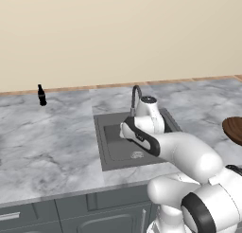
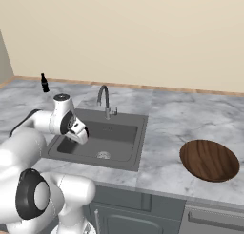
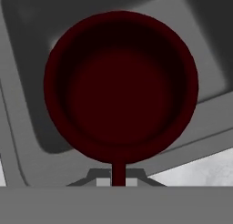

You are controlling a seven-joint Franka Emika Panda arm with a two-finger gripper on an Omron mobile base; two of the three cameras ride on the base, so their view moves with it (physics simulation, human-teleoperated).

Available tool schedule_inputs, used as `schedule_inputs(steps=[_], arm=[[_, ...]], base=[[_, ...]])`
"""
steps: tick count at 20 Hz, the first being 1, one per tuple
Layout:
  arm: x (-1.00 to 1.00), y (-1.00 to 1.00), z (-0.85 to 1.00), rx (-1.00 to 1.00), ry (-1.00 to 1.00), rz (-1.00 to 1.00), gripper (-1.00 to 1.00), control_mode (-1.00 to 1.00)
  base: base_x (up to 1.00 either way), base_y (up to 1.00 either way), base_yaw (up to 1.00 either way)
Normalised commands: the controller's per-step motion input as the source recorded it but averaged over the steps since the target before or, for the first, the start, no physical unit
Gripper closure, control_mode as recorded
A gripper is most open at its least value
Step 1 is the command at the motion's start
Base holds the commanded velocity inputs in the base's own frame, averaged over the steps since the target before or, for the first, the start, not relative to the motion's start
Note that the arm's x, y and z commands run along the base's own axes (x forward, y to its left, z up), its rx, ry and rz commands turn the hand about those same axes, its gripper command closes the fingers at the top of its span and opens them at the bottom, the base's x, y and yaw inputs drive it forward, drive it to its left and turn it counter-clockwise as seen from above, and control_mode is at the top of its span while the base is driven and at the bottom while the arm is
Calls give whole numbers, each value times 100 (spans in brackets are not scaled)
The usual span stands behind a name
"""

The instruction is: Pick the mug and place it in the sink. Pick the bowl and place it in the open cabinet and then close the cabinet.

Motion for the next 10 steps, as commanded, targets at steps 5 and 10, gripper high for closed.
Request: schedule_inputs(steps=[5,10], arm=[[0,-2,-9,0,0,-1,100,-100],[0,-6,-7,0,6,0,100,-100]], base=[[0,0,0],[0,0,0]])
